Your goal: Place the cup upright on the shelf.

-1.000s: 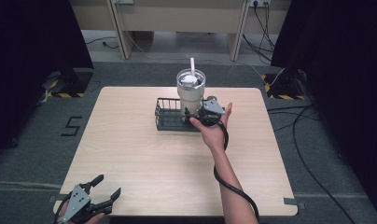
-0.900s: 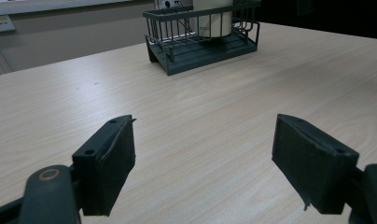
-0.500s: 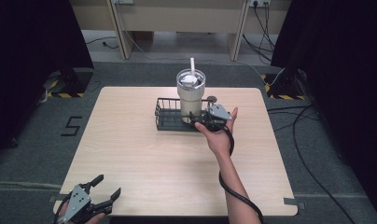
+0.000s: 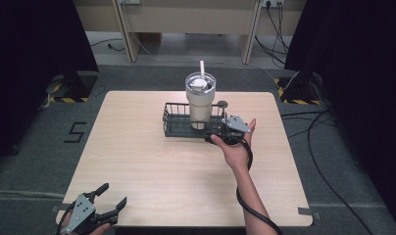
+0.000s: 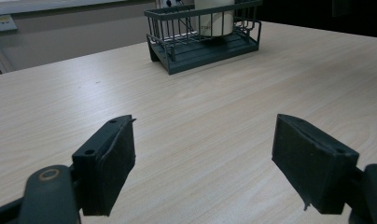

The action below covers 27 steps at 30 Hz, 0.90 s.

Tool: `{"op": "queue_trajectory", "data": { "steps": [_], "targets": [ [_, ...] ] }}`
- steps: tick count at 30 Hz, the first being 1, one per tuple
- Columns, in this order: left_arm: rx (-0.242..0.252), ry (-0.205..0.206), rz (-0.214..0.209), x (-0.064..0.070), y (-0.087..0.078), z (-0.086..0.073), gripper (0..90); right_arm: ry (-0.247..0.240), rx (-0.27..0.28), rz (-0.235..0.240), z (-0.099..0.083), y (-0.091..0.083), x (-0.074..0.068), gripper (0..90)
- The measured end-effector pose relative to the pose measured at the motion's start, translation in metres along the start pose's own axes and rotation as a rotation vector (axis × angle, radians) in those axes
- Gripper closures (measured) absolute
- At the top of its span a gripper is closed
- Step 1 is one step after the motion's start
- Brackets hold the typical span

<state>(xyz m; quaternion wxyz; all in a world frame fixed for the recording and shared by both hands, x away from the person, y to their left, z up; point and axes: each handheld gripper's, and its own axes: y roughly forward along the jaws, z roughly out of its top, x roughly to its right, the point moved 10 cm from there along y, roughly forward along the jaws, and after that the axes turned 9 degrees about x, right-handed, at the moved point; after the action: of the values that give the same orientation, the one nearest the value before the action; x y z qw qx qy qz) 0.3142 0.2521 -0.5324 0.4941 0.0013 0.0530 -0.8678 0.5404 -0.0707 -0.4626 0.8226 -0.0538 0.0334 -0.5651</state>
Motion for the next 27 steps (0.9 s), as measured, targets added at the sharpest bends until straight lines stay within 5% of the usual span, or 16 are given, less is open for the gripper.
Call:
{"op": "queue_trajectory", "data": {
  "steps": [27],
  "targets": [
    [0.000, 0.002, 0.005, 0.000, 0.000, 0.000, 20.6, 0.012, -0.020, -0.026, -0.014, -0.036, 0.020, 5.1]
  ]
}}
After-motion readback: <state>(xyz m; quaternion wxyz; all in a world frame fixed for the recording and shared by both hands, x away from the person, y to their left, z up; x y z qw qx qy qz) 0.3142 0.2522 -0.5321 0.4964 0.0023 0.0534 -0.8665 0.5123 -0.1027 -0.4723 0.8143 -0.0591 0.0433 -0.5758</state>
